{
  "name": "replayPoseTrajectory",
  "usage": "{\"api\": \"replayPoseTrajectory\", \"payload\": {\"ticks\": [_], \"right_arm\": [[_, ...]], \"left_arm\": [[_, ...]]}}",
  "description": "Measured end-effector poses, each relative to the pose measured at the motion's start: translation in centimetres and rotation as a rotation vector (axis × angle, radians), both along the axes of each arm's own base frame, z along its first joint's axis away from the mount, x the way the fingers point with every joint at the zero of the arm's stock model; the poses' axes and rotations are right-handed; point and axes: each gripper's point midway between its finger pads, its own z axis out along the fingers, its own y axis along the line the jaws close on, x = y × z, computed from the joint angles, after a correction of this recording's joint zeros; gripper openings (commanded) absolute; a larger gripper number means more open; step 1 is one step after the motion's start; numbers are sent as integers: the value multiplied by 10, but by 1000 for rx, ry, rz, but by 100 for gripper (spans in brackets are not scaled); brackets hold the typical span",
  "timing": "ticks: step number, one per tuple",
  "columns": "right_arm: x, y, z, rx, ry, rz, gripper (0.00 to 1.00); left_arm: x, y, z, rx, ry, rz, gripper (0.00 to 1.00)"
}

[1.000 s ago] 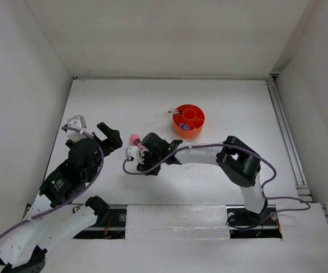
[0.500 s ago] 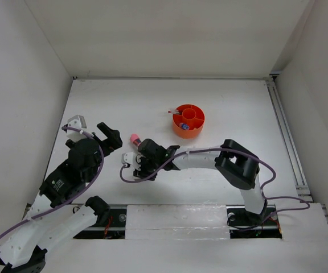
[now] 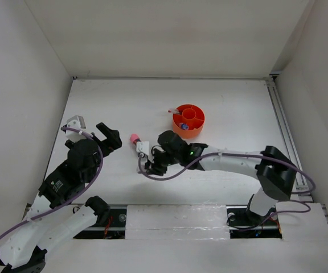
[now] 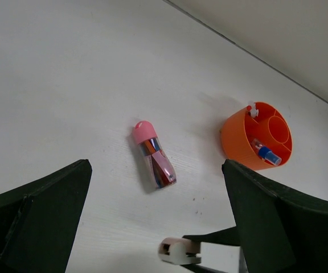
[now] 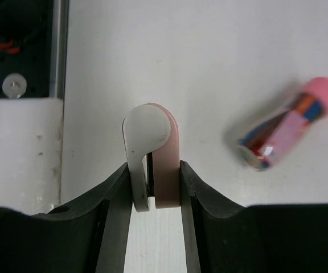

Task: Sort the stationery into containers
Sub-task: Pick up the stationery from the center of the board, then place the stationery in the storage box.

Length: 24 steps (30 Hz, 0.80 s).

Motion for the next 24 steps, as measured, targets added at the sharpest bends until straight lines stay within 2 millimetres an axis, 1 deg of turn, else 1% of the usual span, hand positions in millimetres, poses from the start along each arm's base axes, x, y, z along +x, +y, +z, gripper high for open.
{"api": "replayPoseTrajectory", "payload": {"ticks": [3, 5, 8, 10, 12, 14, 19, 21, 24], "right_arm": [[24, -11, 47, 131, -39, -76, 0], [47, -25, 70, 194, -74, -165, 0], [92, -62, 95, 244, -121, -374, 0], [121, -88, 108, 262, -158, -519, 0], [151, -122, 121, 263, -207, -689, 0], [171, -151, 131, 250, -248, -835, 0], [208, -214, 149, 168, -326, -1177, 0], [224, -243, 150, 124, -342, -1317, 0], [240, -280, 140, 39, -342, -1472, 0]], "left_arm": [[0, 0, 0, 0, 0, 0, 99], [0, 0, 0, 1, 0, 0, 99], [0, 0, 0, 1, 0, 0, 99], [0, 0, 0, 1, 0, 0, 99], [0, 0, 0, 0, 0, 0, 99], [0, 0, 0, 1, 0, 0, 99], [0, 0, 0, 0, 0, 0, 99], [0, 0, 0, 0, 0, 0, 99], [0, 0, 0, 0, 0, 0, 99]]}}
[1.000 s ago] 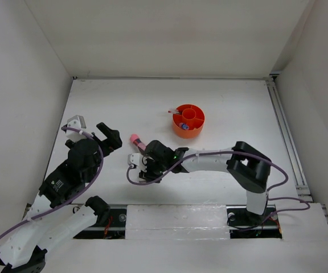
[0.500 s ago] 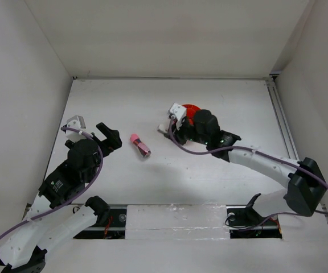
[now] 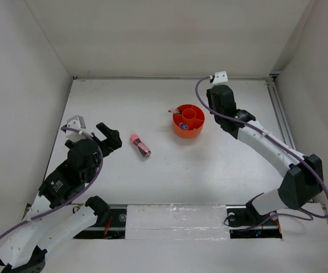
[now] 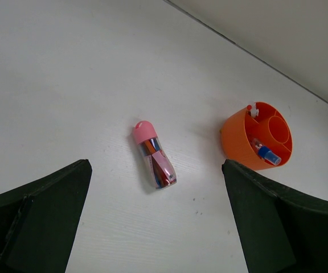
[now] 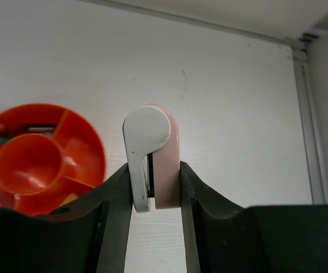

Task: Sort the stationery into containers
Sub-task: Place the stationery in the storage box.

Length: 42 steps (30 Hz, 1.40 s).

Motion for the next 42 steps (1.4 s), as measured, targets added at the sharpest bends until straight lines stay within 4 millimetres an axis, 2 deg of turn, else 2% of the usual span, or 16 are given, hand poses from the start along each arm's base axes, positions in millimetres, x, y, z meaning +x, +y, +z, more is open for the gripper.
{"api": "replayPoseTrajectory", "payload": {"ticks": [3, 7, 11, 18, 22, 28, 31, 38, 42], "right_arm": [[8, -26, -23, -62, 75, -114, 0], [13, -29, -50, -129, 167, -148, 0], [13, -30, -64, -175, 219, -156, 0], [27, -23, -48, -190, 211, -143, 0], [29, -12, -54, -174, 233, -83, 0], [33, 8, -62, -37, 278, 68, 0], [37, 5, -61, 67, 284, 113, 0], [42, -19, -55, 281, 273, 191, 0], [38, -8, -54, 373, 278, 297, 0]], "left_arm": [[0, 0, 0, 0, 0, 0, 99], [0, 0, 0, 0, 0, 0, 99], [0, 0, 0, 0, 0, 0, 99], [0, 0, 0, 2, 2, 0, 99], [1, -1, -1, 4, 4, 0, 99], [1, -1, -1, 5, 6, 0, 99], [1, -1, -1, 5, 6, -1, 99], [2, -1, -2, 14, 10, -3, 99], [3, -2, -3, 19, 14, -3, 99]]}}
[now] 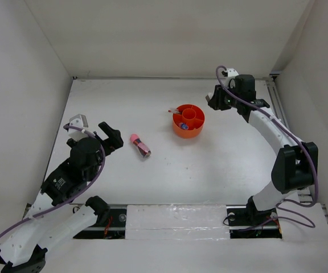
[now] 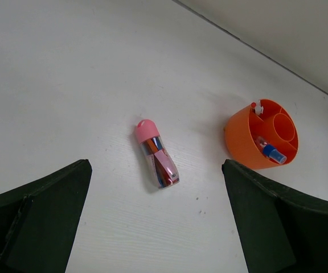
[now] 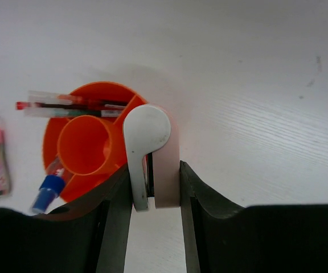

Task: Sort the stationery into containers
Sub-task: Place the stationery in the storage box.

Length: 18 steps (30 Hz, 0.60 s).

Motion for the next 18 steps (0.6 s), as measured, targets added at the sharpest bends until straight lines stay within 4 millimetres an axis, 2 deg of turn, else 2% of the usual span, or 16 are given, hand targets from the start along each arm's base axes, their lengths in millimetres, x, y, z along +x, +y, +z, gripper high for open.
{"api": "replayPoseTrajectory", "payload": {"ticks": [7, 13, 18], "right_arm": [[-10, 26, 9, 146, -2, 151, 0], [-10, 19, -1, 200, 18, 128, 0], [-9, 20, -11, 145, 17, 83, 0]], "left_arm": [[1, -1, -1, 2, 2, 0, 99], [1, -1, 0, 2, 1, -1, 99], [1, -1, 0, 2, 1, 0, 99]]}}
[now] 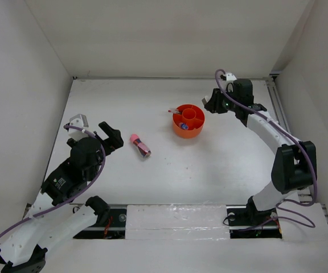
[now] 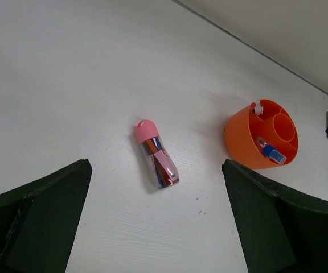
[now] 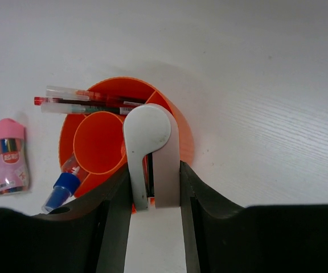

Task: Sort the stationery into containers
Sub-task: Place the stationery in the storage box.

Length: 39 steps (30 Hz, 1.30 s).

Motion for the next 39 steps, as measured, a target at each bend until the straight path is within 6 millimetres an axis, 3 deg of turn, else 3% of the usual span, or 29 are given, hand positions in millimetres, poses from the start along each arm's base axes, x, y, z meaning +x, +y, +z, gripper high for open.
{"api": "replayPoseTrajectory", "payload": {"ticks": [5, 11, 14, 19, 27, 39], "right_arm": [[-5, 14, -7, -139, -7, -36, 0], [-5, 22, 3, -292, -46, -97, 0], [0, 17, 1, -339, -49, -129, 0], [3, 5, -18, -419, -6, -158, 0], [2, 5, -39, -485, 44, -141, 0], [0, 6, -36, -536, 42, -125, 0]], "left_arm": [[0, 0, 0, 1, 0, -1, 99], [0, 0, 0, 1, 0, -1, 99], [0, 0, 0, 1, 0, -1, 99], [0, 0, 0, 1, 0, -1, 99], [0, 0, 0, 1, 0, -1, 99], [0, -1, 0, -1, 3, -7, 99]]}}
